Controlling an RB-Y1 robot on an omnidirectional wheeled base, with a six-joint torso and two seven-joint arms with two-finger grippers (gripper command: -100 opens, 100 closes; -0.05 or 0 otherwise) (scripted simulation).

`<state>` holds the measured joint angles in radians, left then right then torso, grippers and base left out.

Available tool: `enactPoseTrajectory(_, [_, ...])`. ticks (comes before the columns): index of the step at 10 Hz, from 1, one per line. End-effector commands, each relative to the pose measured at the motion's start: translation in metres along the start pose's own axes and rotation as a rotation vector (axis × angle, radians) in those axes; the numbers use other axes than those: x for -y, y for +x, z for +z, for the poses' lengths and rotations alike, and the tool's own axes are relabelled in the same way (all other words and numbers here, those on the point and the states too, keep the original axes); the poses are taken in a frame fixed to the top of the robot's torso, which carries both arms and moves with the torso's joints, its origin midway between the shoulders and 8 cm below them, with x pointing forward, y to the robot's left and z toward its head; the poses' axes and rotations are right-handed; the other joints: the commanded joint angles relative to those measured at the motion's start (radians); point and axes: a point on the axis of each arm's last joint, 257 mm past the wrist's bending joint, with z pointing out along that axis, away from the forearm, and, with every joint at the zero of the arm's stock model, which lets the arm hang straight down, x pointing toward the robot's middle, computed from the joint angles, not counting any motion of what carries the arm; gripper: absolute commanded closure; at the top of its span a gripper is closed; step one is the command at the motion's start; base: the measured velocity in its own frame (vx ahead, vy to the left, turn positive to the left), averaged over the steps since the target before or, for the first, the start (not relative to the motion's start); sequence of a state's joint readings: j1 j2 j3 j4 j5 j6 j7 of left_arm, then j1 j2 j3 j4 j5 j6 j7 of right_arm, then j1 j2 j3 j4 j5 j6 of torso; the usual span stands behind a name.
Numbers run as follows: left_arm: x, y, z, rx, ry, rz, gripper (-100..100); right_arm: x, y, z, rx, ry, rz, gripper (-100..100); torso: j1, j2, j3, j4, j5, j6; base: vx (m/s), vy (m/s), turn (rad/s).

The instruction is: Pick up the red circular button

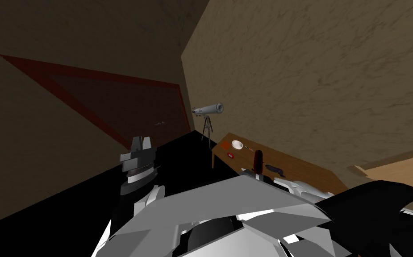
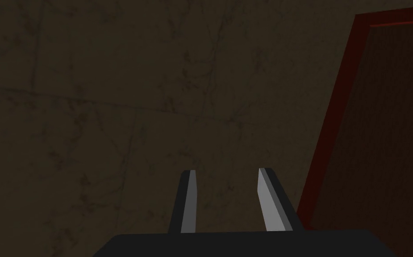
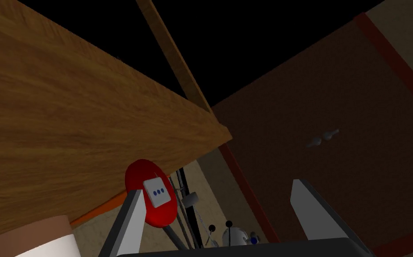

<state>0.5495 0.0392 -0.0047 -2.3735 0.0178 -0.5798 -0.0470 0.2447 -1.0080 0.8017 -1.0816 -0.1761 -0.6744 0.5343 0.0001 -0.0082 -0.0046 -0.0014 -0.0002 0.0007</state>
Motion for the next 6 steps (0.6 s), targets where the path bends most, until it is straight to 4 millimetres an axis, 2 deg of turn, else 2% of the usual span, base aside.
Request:
enactPoseTrajectory(1, [0.000,0.000,0.000,0.000,0.000,0.000,0,0.027,-0.002,-0.015,-0.039,0.045,-0.088,-100,0.000,0.000,0.000,0.000,0.000,0.000,0.043,0.011,0.417])
enactPoseTrajectory(2, [0.000,0.000,0.000,0.000,0.000,0.000,0,0.044,-0.005,-0.024,-0.061,0.070,-0.138,-100,0.000,-0.001,-0.001,0.000,0.000,0.000,0.044,0.015,0.410])
enactPoseTrajectory(3, [0.000,0.000,0.000,0.000,0.000,0.000,0,0.044,-0.005,-0.024,-0.061,0.070,-0.138,-100,0.000,-0.001,-0.001,0.000,0.000,0.000,0.035,0.005,0.107])
enactPoseTrajectory(4, [0.000,0.000,0.000,0.000,0.000,0.000,0,0.059,-0.008,-0.033,-0.080,0.094,-0.183,-100,0.000,0.000,0.000,0.000,0.000,0.002,0.033,0.013,0.159])
enactPoseTrajectory(6, [0.000,0.000,0.000,0.000,0.000,0.000,0,0.083,-0.016,-0.048,-0.113,0.132,-0.262,-100,0.001,-0.001,0.000,0.000,0.000,0.001,0.041,0.017,0.303])
